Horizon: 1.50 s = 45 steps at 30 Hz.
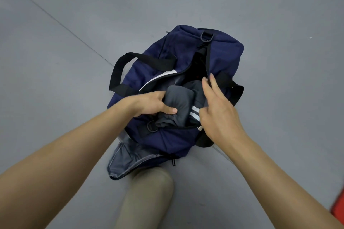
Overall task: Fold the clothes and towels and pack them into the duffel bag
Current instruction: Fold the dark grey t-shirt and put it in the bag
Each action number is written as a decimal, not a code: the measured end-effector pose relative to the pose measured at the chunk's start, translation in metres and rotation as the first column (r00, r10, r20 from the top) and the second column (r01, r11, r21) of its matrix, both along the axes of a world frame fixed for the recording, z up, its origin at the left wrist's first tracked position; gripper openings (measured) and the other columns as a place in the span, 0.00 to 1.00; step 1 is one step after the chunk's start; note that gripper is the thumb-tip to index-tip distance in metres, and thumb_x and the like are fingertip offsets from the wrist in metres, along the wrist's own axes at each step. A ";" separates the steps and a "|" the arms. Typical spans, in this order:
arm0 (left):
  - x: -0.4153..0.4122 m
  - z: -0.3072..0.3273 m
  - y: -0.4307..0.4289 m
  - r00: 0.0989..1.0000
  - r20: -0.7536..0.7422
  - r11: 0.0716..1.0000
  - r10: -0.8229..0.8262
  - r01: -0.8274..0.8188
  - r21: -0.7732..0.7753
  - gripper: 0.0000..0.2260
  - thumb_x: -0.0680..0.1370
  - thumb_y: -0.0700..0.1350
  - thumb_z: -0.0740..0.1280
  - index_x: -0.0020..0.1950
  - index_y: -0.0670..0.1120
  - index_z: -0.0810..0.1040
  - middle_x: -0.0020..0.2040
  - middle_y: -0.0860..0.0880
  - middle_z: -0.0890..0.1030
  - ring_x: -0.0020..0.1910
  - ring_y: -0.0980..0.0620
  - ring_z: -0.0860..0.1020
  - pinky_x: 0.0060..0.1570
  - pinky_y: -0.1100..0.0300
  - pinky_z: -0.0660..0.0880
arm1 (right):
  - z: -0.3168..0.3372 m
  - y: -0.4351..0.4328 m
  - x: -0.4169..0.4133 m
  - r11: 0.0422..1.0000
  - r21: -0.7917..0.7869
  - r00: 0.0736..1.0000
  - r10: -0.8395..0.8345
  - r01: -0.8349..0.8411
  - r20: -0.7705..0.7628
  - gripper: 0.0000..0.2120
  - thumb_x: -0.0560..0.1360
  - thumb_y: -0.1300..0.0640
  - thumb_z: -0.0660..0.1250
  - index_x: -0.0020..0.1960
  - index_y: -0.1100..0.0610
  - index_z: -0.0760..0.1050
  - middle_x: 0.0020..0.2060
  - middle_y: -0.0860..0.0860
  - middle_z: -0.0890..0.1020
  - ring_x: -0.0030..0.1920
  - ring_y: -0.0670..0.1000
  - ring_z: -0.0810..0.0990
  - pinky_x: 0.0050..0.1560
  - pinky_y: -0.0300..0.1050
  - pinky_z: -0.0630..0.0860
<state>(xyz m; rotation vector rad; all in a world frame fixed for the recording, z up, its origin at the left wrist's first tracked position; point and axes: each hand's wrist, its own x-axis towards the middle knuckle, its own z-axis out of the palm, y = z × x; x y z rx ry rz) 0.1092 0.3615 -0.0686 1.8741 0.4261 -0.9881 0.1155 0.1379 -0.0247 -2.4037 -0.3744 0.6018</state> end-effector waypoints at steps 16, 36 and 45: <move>-0.009 -0.015 0.011 0.997 -0.064 0.997 -0.041 0.036 -0.072 0.34 0.71 0.50 0.79 0.74 0.56 0.70 0.63 0.57 0.81 0.64 0.55 0.79 0.69 0.50 0.73 | -0.045 0.005 -0.011 0.911 -0.402 0.942 0.214 -0.096 0.258 0.29 0.78 0.50 0.67 0.77 0.47 0.63 0.81 0.56 0.42 0.72 0.63 0.59 0.60 0.54 0.74; 0.006 -0.008 -0.039 0.934 -0.103 0.928 -0.342 0.354 0.120 0.30 0.74 0.48 0.76 0.74 0.47 0.68 0.70 0.49 0.74 0.67 0.48 0.74 0.69 0.50 0.72 | -0.066 -0.017 0.005 0.988 -0.121 0.979 -0.069 0.094 0.192 0.30 0.79 0.62 0.63 0.79 0.48 0.61 0.81 0.48 0.45 0.73 0.59 0.58 0.68 0.45 0.66; -0.006 -0.011 -0.083 0.930 -0.123 0.937 -0.345 0.349 0.010 0.30 0.76 0.52 0.74 0.74 0.46 0.68 0.68 0.51 0.76 0.65 0.51 0.75 0.69 0.54 0.72 | -0.064 -0.015 0.012 0.989 -0.151 0.976 0.043 -0.011 0.214 0.30 0.81 0.53 0.65 0.80 0.46 0.58 0.81 0.48 0.46 0.71 0.58 0.60 0.64 0.49 0.73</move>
